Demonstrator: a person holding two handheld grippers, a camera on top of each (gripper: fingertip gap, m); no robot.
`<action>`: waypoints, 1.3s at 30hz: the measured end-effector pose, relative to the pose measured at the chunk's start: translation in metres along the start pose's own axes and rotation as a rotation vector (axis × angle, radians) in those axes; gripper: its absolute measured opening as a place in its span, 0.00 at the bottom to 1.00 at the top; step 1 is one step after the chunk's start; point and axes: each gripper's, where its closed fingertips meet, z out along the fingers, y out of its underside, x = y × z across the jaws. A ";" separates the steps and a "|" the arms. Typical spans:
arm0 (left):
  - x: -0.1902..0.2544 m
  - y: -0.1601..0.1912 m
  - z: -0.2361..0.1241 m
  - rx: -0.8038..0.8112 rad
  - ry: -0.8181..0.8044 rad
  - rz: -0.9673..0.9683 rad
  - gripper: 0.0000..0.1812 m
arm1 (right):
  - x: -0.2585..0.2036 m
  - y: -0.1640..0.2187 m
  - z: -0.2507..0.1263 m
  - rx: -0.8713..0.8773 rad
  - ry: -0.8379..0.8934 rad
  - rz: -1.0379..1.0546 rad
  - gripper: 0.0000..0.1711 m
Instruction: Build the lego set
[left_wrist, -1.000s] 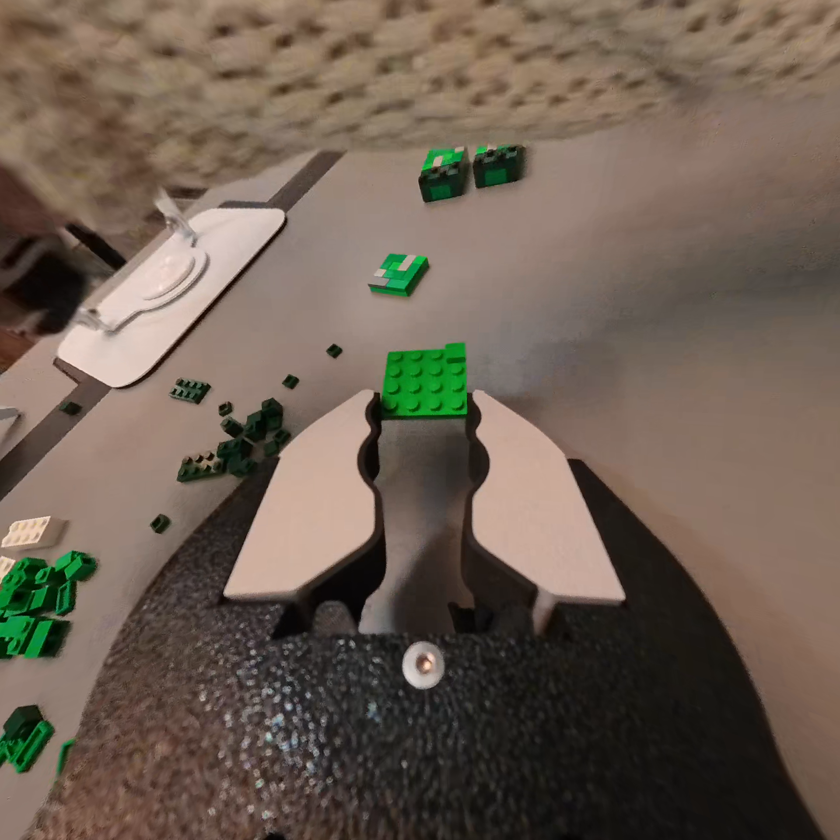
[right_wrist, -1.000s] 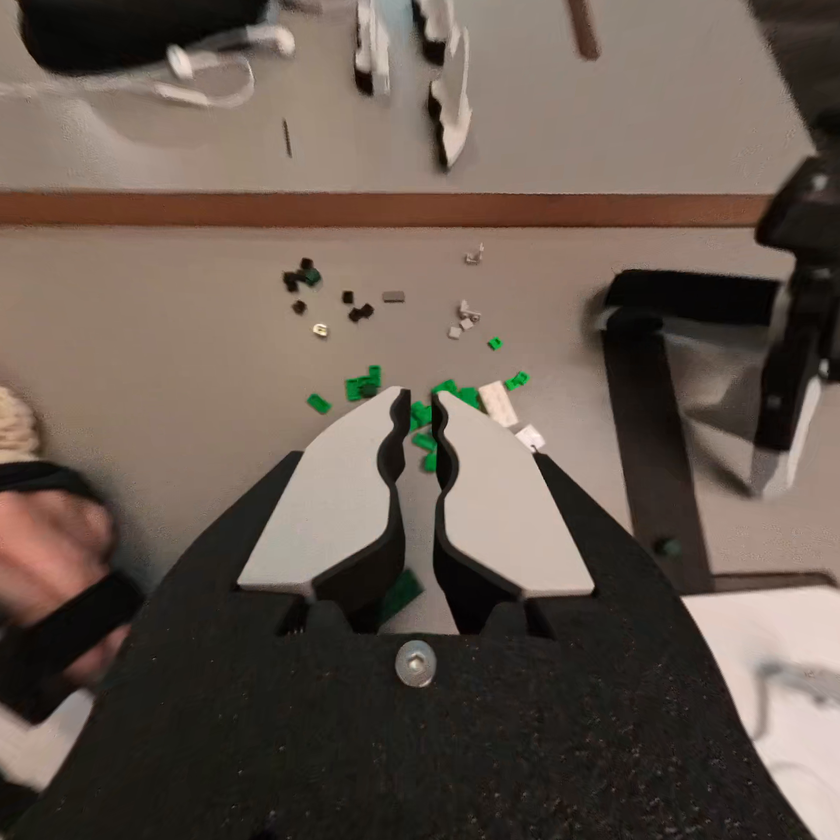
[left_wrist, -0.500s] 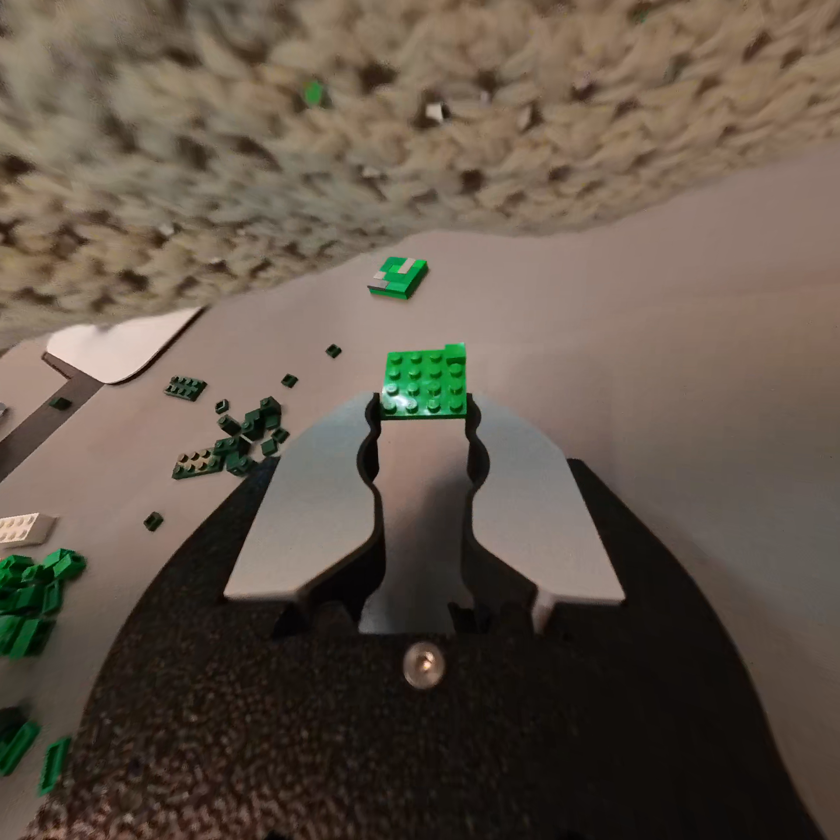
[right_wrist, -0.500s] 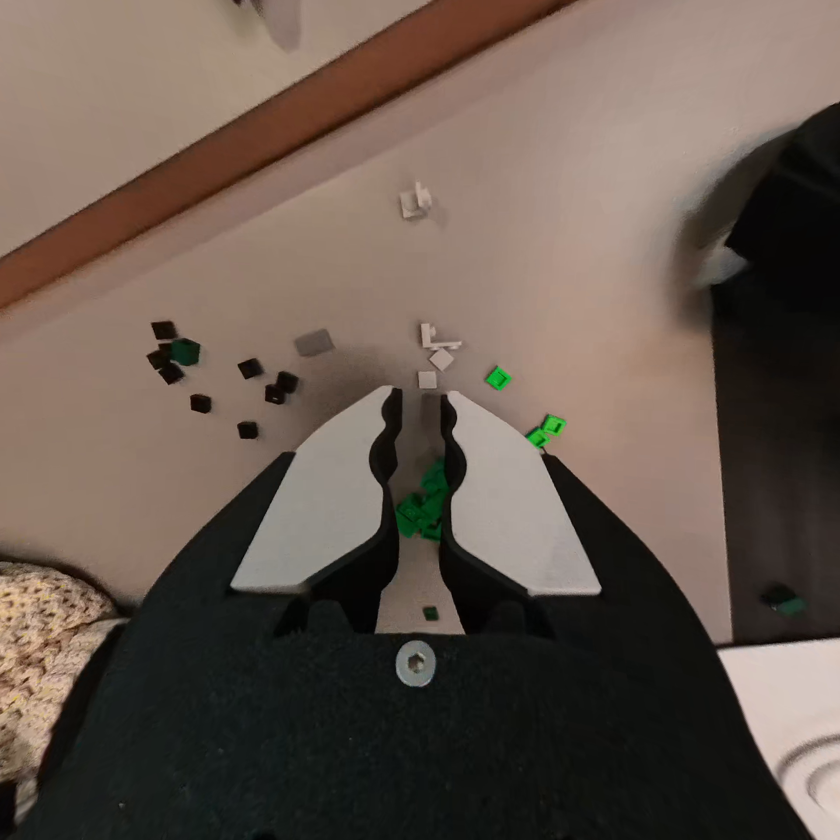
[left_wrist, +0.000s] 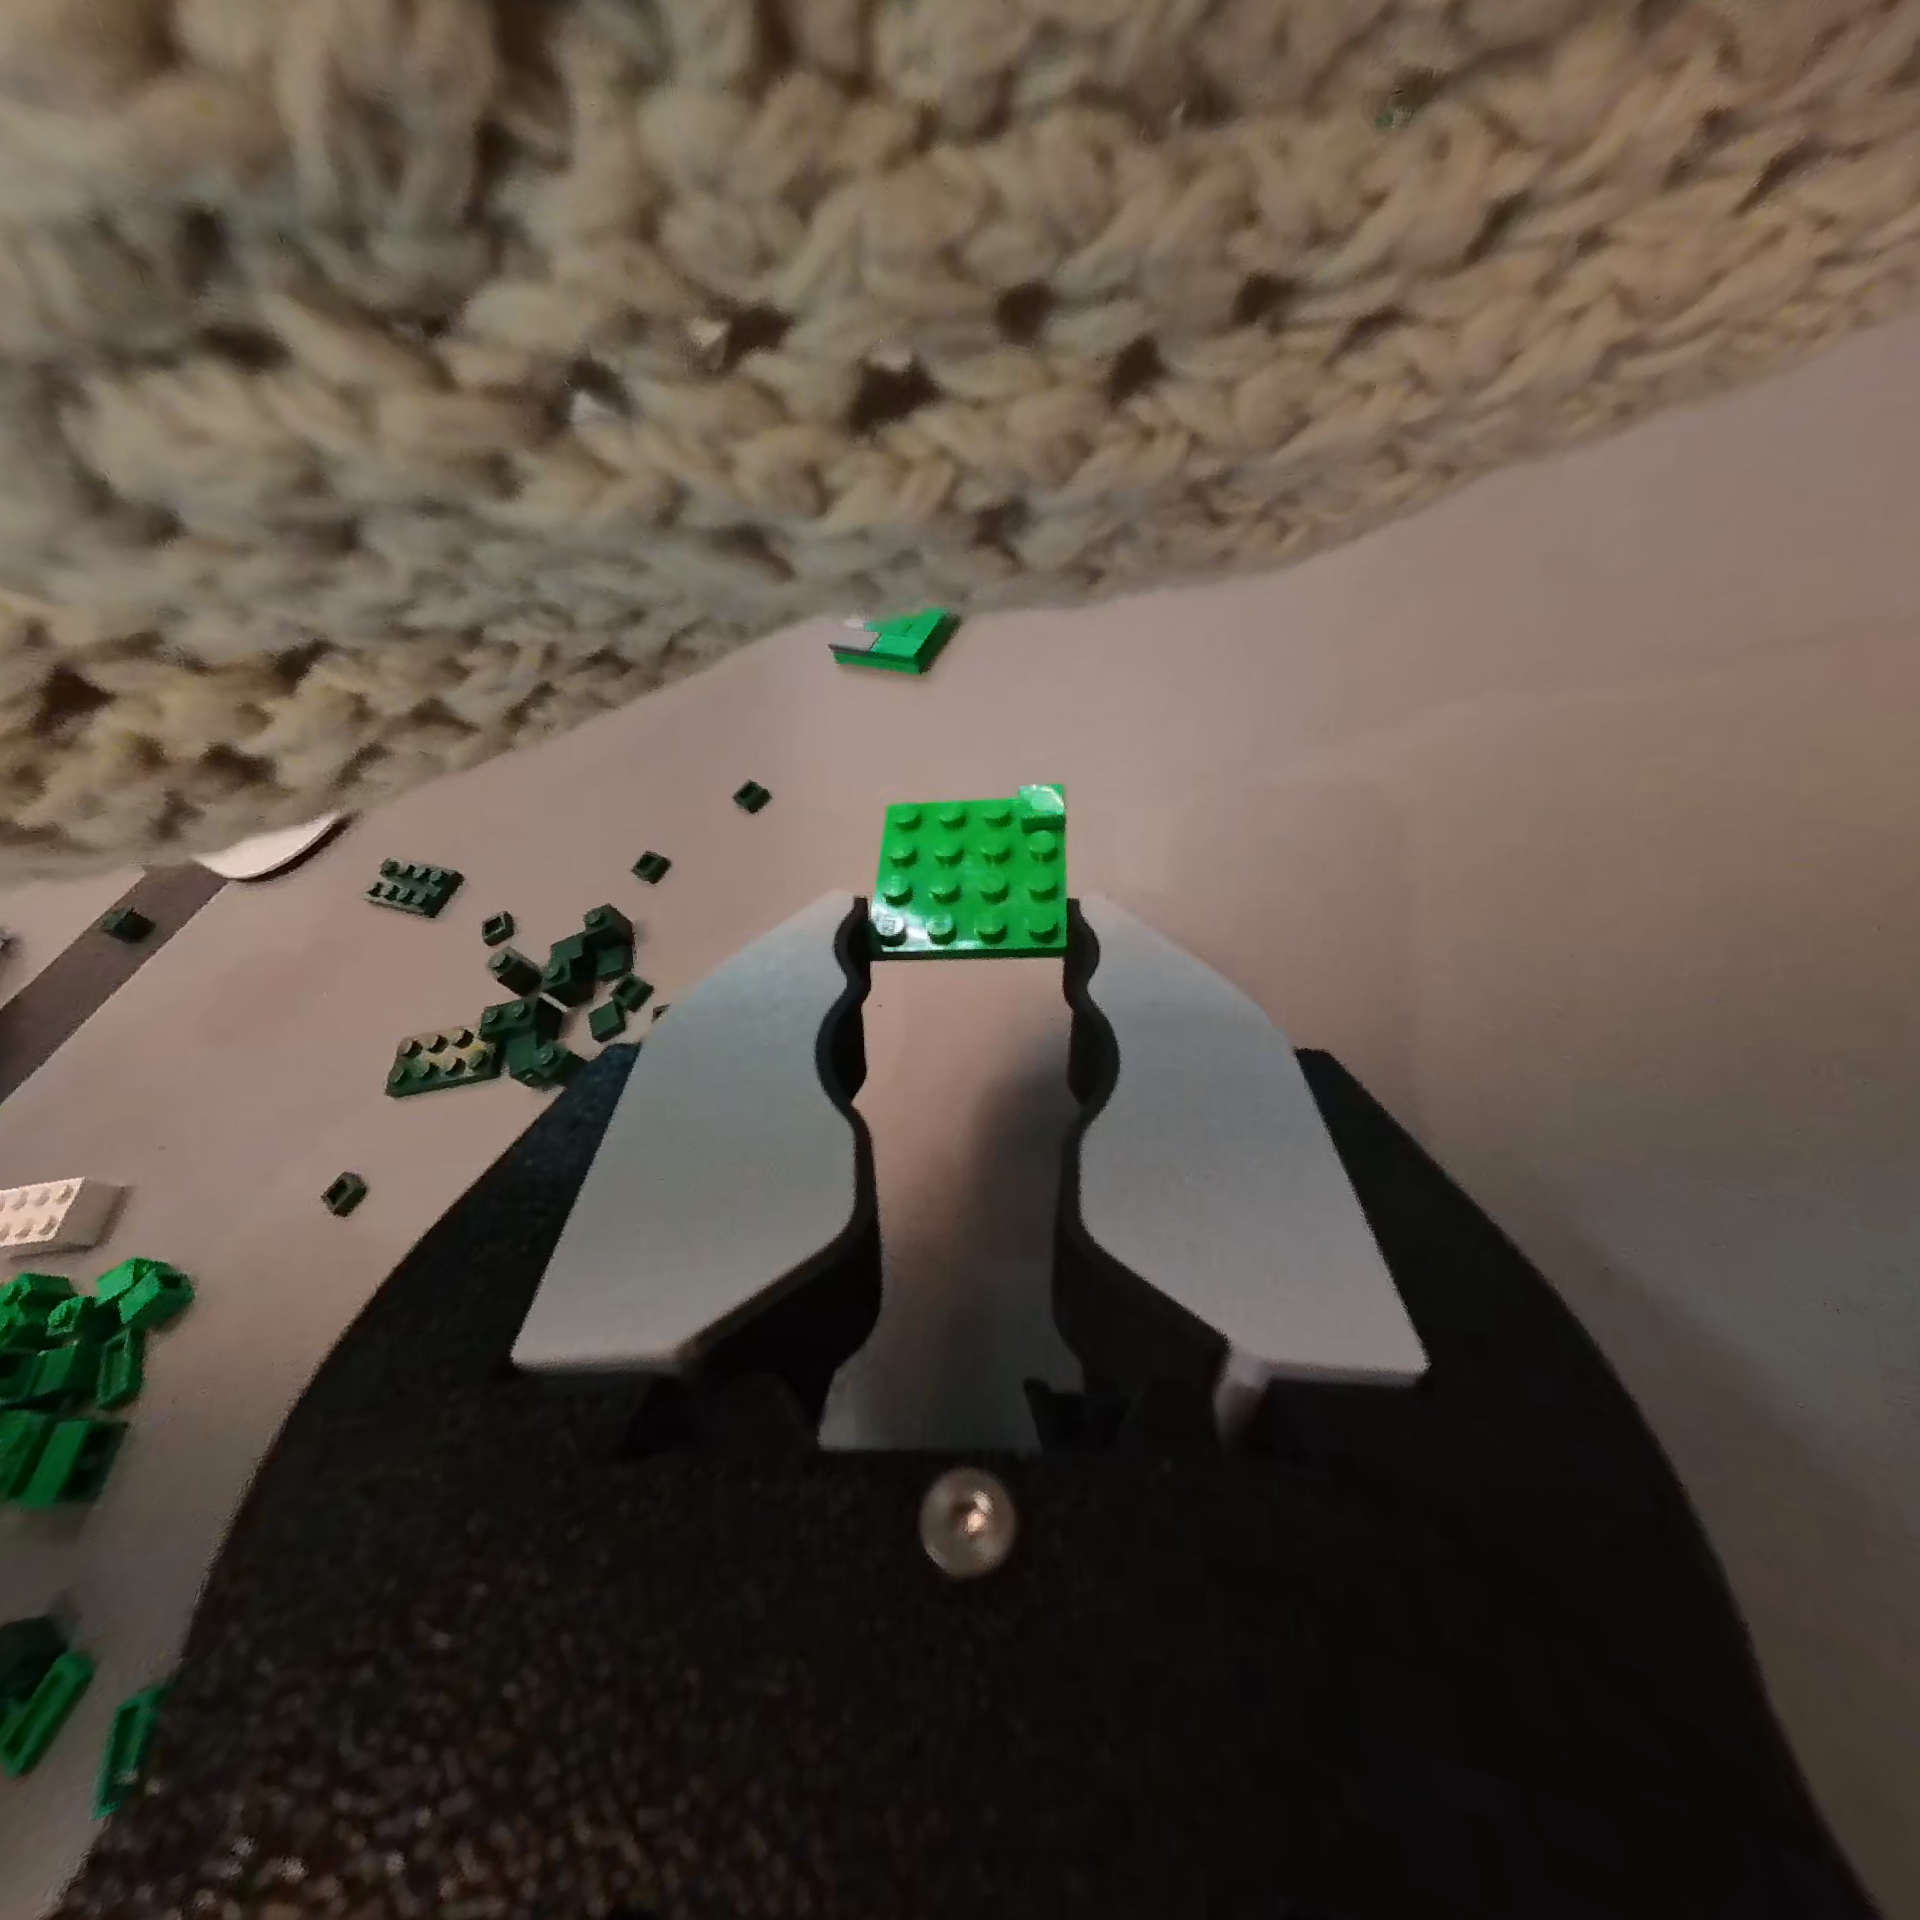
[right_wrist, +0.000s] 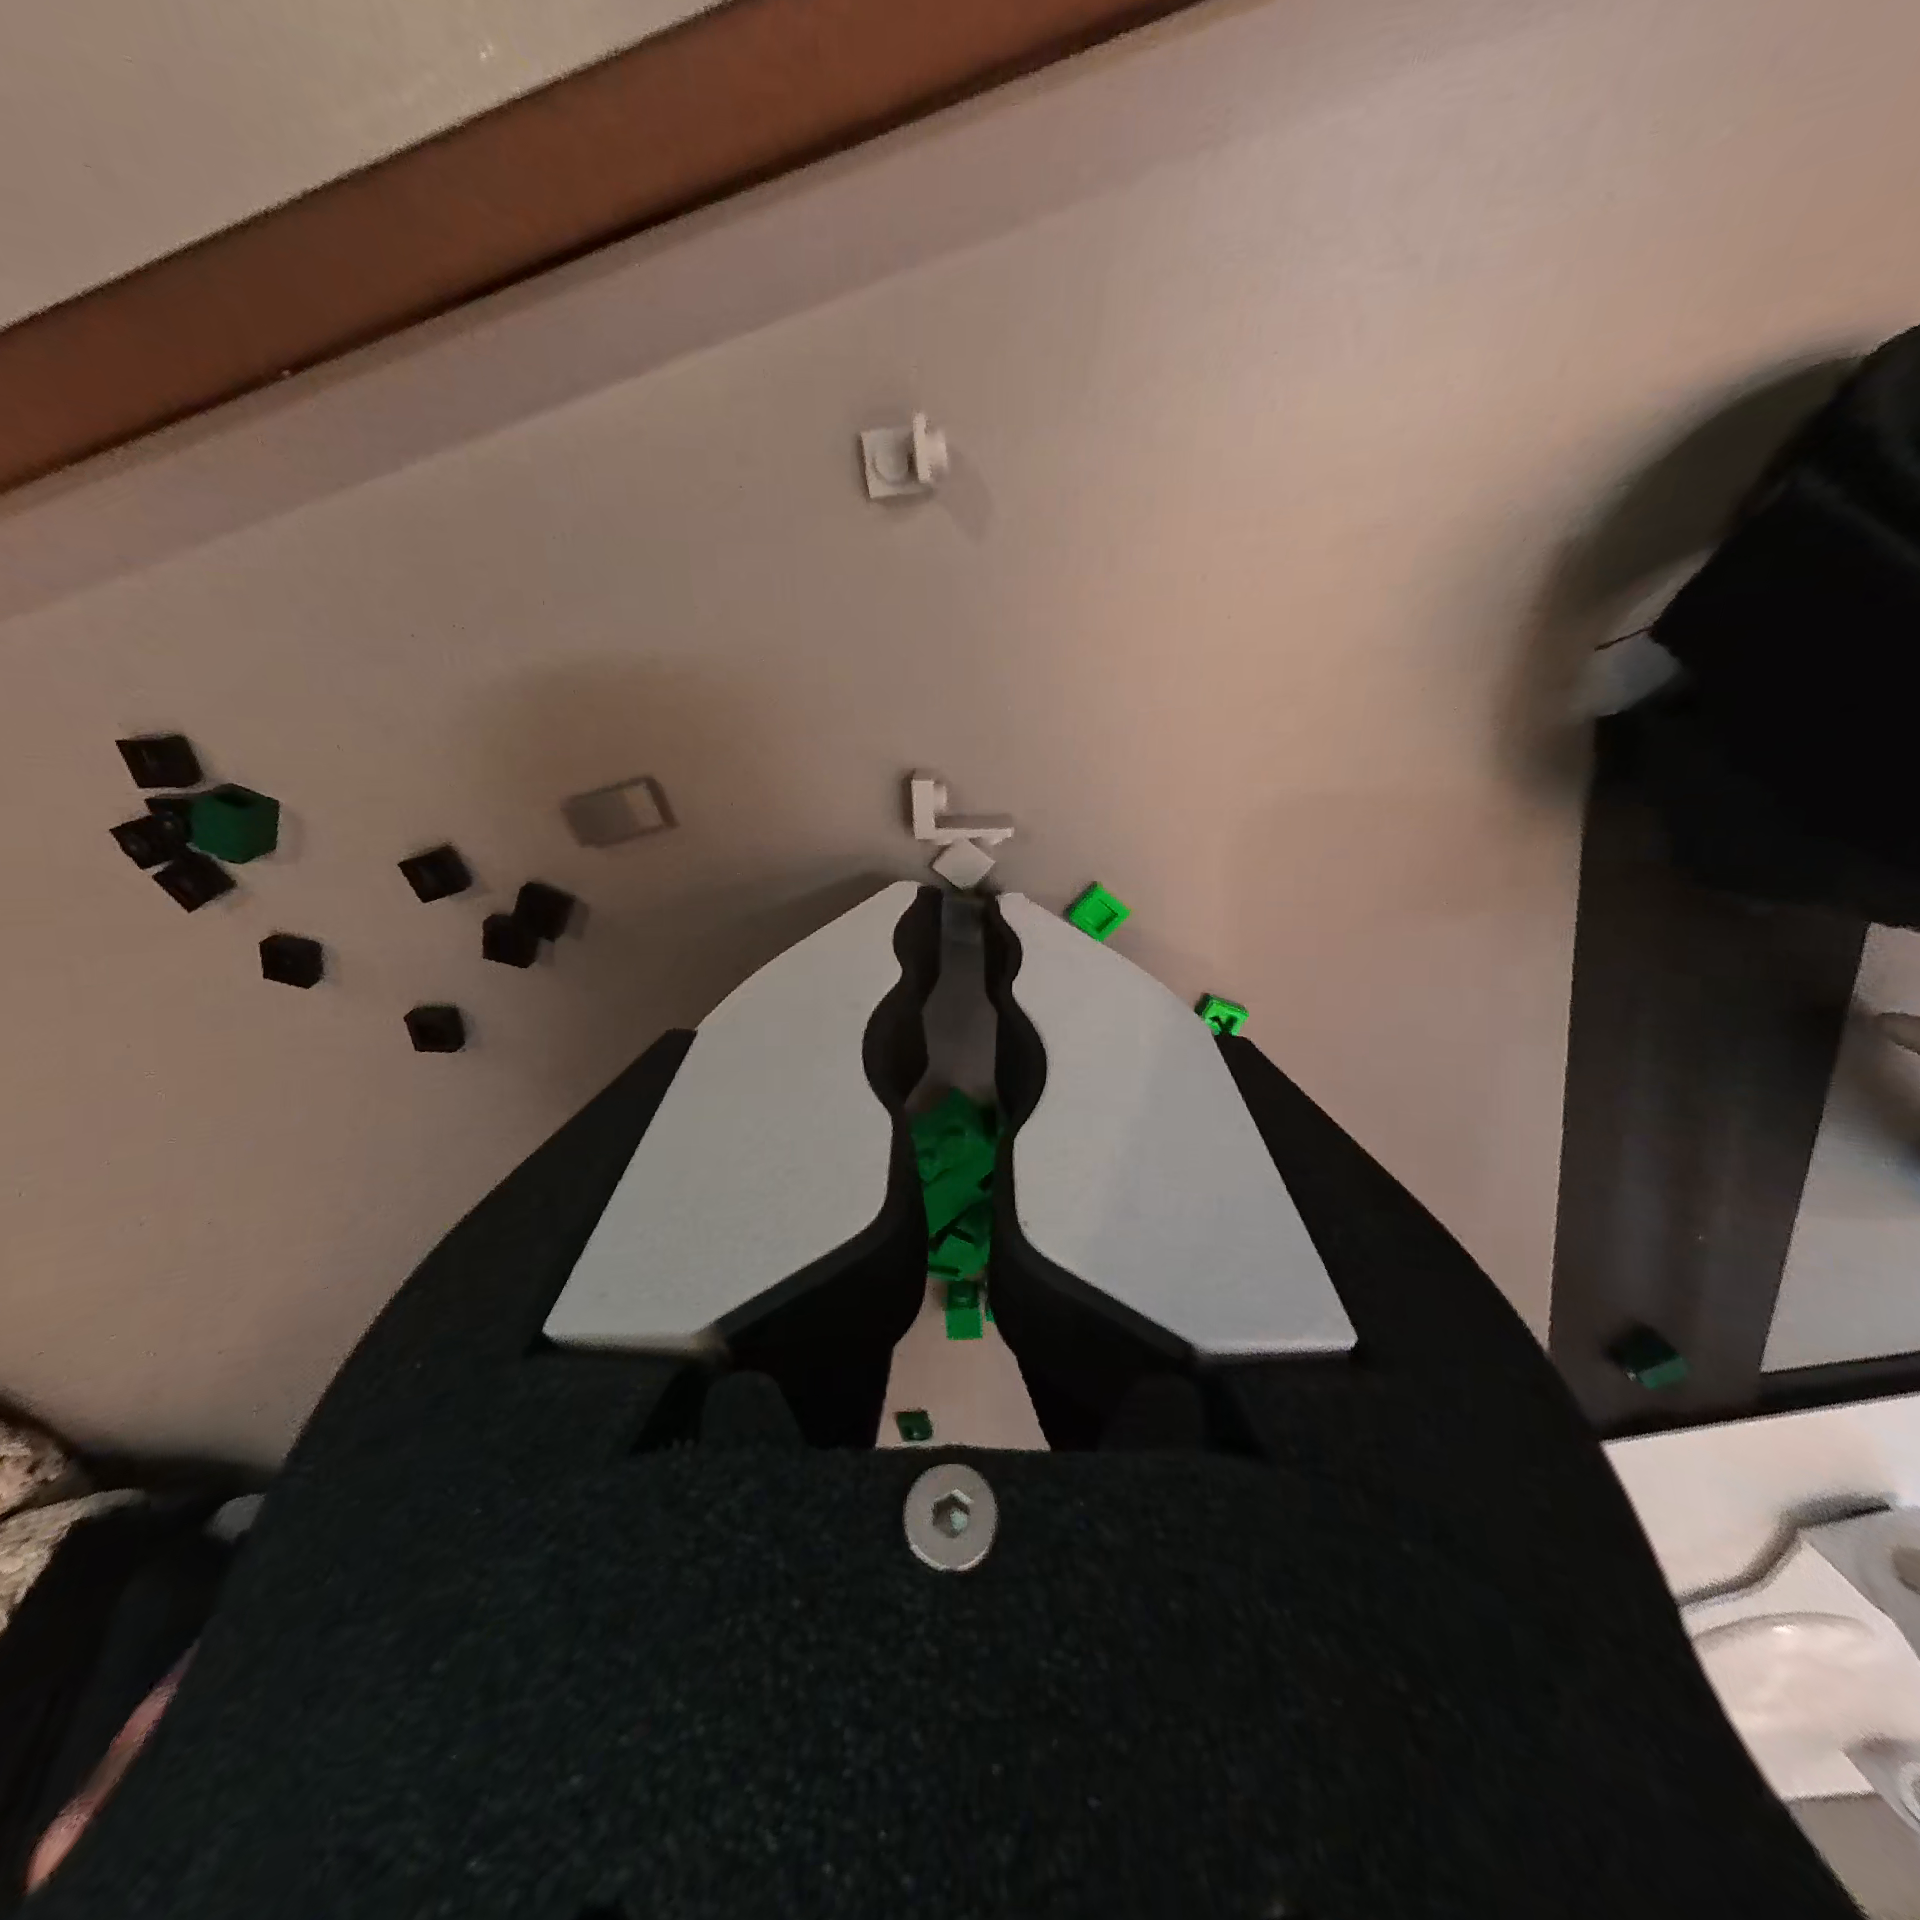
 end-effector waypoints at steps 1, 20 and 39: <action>0.000 0.000 0.000 0.000 0.002 -0.002 0.20 | 0.001 0.001 -0.001 0.002 0.008 -0.012 0.04; 0.055 0.006 -0.005 -0.122 0.350 0.001 0.20 | -0.099 0.298 -0.109 0.787 -0.160 -0.137 0.04; 0.087 0.009 -0.010 -0.153 0.480 0.119 0.20 | -0.165 0.338 -0.055 0.733 -0.196 -0.342 0.04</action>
